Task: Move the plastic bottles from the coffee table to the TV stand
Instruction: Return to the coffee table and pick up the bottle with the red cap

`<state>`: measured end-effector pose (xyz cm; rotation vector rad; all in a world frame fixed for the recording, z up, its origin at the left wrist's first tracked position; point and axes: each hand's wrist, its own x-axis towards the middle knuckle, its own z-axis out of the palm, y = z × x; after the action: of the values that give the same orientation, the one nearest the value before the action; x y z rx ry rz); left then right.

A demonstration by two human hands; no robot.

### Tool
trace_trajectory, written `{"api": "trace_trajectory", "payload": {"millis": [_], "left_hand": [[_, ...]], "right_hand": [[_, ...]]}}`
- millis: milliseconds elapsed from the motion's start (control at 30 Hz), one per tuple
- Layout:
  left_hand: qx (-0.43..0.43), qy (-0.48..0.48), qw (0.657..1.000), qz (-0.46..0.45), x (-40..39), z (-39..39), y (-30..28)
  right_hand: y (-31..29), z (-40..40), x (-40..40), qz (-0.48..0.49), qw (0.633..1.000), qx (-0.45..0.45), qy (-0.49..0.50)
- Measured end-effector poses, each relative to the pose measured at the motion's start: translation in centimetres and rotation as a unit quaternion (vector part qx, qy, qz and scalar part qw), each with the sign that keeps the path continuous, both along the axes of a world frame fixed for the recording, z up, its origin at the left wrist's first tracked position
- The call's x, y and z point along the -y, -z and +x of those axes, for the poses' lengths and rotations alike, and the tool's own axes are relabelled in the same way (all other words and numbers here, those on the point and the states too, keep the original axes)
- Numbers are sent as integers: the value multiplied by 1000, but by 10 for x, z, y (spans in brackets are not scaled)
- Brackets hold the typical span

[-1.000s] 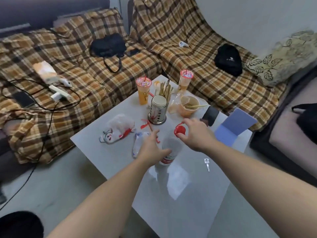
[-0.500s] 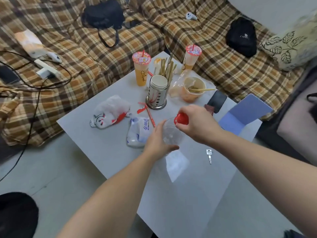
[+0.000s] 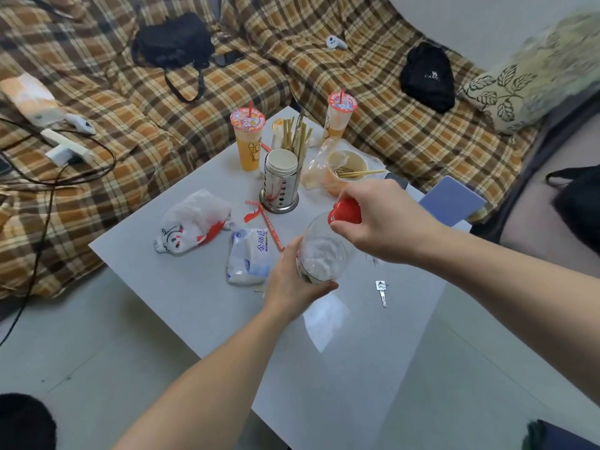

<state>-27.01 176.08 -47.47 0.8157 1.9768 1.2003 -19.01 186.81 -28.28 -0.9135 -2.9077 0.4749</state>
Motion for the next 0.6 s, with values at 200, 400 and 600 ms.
{"api": "trace_trajectory", "payload": {"millis": [200, 400, 600], "left_hand": [[10, -5, 999, 44, 8, 17, -42], [-38, 66, 991, 107, 27, 30, -104], [-67, 196, 974, 93, 65, 49, -155]], "right_hand": [[-87, 22, 31, 44, 997, -58, 34], [-155, 59, 78, 70, 987, -86, 119], [-194, 113, 132, 79, 967, -111, 215]]}}
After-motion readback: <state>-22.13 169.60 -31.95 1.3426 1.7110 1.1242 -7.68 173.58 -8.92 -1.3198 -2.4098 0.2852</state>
